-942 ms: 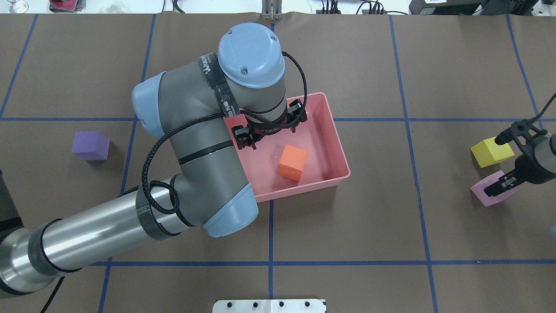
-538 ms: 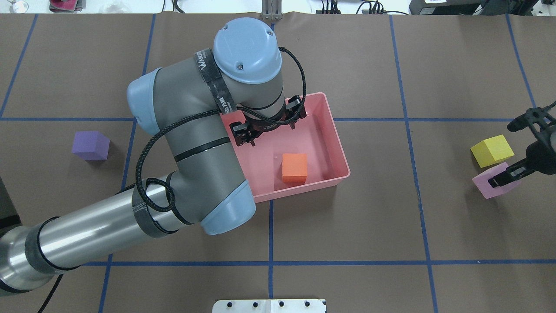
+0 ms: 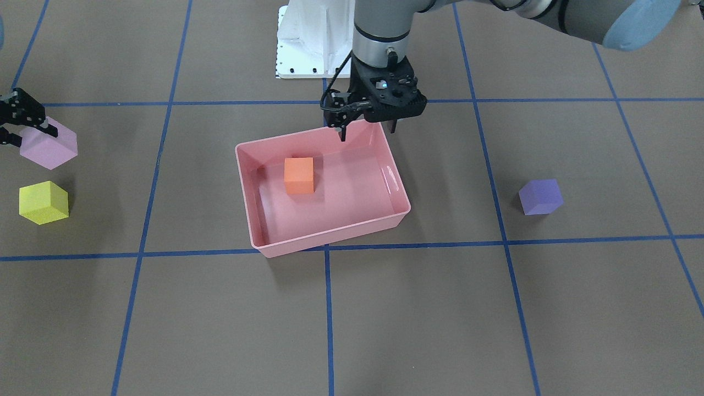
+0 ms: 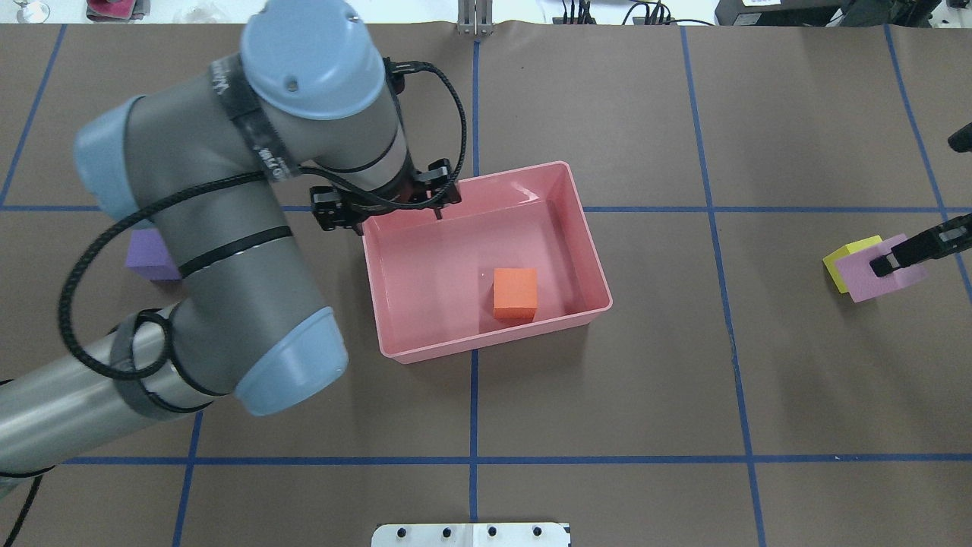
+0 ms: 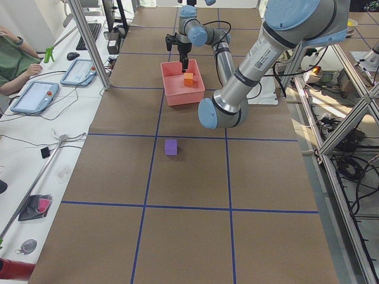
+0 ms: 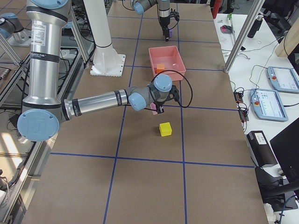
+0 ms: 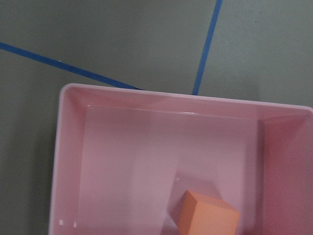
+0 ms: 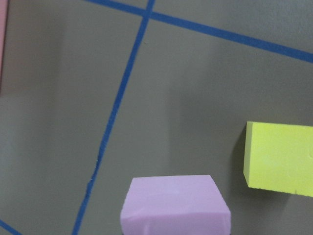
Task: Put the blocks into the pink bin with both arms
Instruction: 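Lift the light pink cube with the right gripper while the left returns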
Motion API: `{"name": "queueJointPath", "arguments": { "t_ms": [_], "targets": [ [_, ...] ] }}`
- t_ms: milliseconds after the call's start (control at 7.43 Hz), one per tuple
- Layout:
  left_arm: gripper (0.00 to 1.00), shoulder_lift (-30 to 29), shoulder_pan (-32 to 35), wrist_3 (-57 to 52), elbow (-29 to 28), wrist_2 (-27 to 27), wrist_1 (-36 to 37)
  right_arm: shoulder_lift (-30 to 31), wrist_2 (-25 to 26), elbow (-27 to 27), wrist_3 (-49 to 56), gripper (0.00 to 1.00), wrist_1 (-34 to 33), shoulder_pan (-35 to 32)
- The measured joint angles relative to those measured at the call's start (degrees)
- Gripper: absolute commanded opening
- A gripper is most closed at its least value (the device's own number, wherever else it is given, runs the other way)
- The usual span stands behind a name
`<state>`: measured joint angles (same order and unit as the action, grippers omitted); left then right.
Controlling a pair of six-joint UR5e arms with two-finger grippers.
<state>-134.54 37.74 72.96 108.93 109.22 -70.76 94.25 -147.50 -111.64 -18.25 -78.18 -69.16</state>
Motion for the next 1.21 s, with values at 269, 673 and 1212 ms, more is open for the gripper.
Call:
{"name": "queueJointPath", "arguments": {
  "t_ms": [269,673,1212],
  "targets": [
    [1.0,9.86,4.38,-12.58,5.65,1.51,0.76,-9.56,-0.73,-4.45,-1.0,0.0,-15.72,-1.43],
    [1.0,25.79,9.99,-23.34,5.79,5.86,-13.63,-26.8,2.74,-4.7,-14.71,0.0,-29.04,3.71],
    [1.0,32.05,11.53,-24.79,-2.81,6.2,-27.02,-37.77,13.21,-3.71,-31.55,0.0,-29.99,16.37]
  ]
}}
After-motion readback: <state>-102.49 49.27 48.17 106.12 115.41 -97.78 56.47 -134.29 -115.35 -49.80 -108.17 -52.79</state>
